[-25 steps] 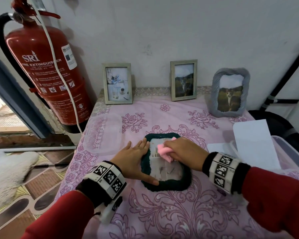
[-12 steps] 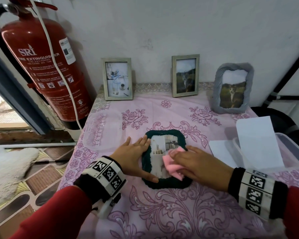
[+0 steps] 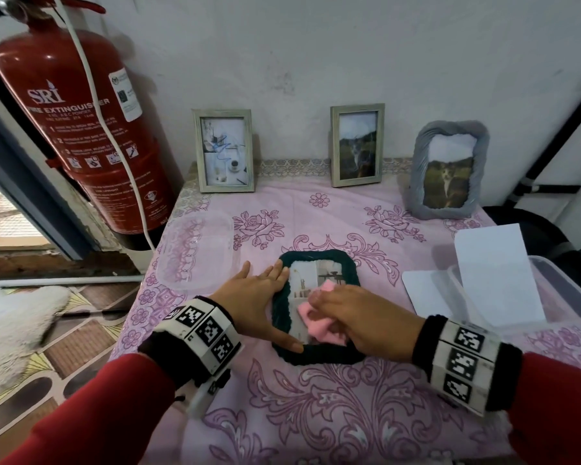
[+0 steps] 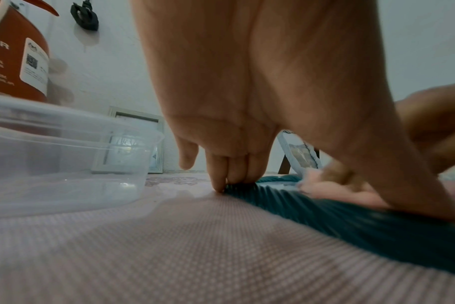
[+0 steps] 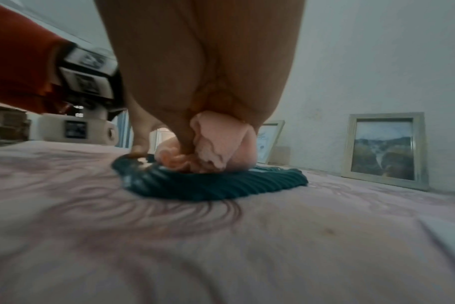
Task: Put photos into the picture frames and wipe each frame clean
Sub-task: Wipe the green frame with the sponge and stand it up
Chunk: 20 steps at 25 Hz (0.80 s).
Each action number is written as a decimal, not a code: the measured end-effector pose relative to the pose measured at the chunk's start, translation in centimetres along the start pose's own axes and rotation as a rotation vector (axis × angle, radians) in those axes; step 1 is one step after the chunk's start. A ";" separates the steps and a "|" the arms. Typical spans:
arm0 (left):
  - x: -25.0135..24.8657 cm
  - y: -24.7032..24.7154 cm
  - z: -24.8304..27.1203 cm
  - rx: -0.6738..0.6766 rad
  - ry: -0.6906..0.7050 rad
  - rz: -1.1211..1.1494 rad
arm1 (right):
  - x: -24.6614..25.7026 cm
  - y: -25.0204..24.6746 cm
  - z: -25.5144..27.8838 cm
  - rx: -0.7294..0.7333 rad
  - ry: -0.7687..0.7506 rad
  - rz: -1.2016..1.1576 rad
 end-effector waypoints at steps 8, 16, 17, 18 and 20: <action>0.2 0.3 0.1 -0.014 -0.007 0.038 | -3.1 -1.5 0.5 -0.006 0.050 0.307; 0.2 0.2 -0.2 0.047 -0.023 -0.015 | -0.5 0.2 2.2 0.032 -0.030 0.075; 0.2 0.2 -0.2 0.049 -0.022 -0.023 | -0.8 0.0 2.9 0.016 -0.032 0.116; 0.2 0.2 -0.2 0.048 -0.022 -0.024 | -1.3 -0.3 3.4 -0.017 -0.028 0.179; 0.2 0.2 -0.2 0.044 -0.023 -0.017 | -1.9 -1.4 3.0 -0.083 -0.003 0.293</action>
Point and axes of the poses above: each hand's wrist, its own z-axis away from the middle knuckle, its own y-axis out of the palm, x = y × z, the point moved 10 cm from there along -z, towards the middle knuckle, and after that the axes turned 15 degrees about y, right-handed, at the moved point
